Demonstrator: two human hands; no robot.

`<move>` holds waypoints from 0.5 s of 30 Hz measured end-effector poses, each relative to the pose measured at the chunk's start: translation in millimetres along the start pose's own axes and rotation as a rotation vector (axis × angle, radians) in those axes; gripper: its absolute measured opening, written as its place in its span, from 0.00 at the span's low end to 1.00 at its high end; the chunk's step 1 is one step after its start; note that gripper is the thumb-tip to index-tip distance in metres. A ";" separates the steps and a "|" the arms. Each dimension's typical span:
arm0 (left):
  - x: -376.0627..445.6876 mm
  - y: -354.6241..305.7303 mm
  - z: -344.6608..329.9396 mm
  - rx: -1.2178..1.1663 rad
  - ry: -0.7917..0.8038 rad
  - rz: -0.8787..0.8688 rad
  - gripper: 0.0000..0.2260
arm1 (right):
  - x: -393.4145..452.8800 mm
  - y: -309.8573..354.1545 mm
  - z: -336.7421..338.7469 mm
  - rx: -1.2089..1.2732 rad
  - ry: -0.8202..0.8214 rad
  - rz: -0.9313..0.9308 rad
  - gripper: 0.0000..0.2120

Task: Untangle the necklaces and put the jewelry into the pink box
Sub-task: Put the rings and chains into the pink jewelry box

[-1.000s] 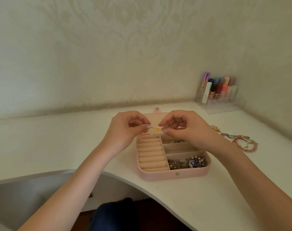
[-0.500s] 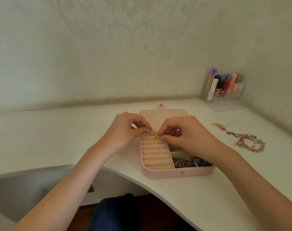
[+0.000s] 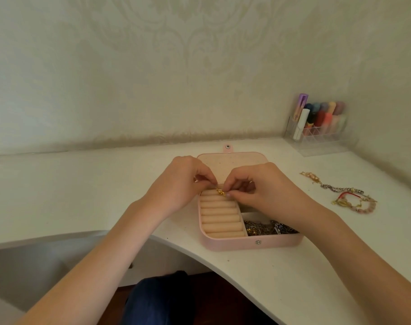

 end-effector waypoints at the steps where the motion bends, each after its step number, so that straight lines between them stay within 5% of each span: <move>1: -0.4 -2.5 -0.9 0.036 0.001 -0.031 0.05 | -0.1 -0.6 0.0 0.003 0.000 0.000 0.08; 8: 2.1 -7.7 -2.3 0.105 0.003 -0.070 0.04 | 0.3 -1.9 -1.4 0.027 0.005 -0.007 0.07; 15: 24.1 -10.3 -1.5 0.067 0.177 -0.014 0.06 | 0.4 -1.4 -0.8 0.030 0.006 0.000 0.06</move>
Point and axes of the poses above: each hand's wrist, its own x-axis towards the middle knuckle, its own z-axis out of the back of the hand, y = z × x, the point moved 9 cm from there along x, towards the middle knuckle, and after that the axes turned 7 degrees about y, right-handed, at the moved point
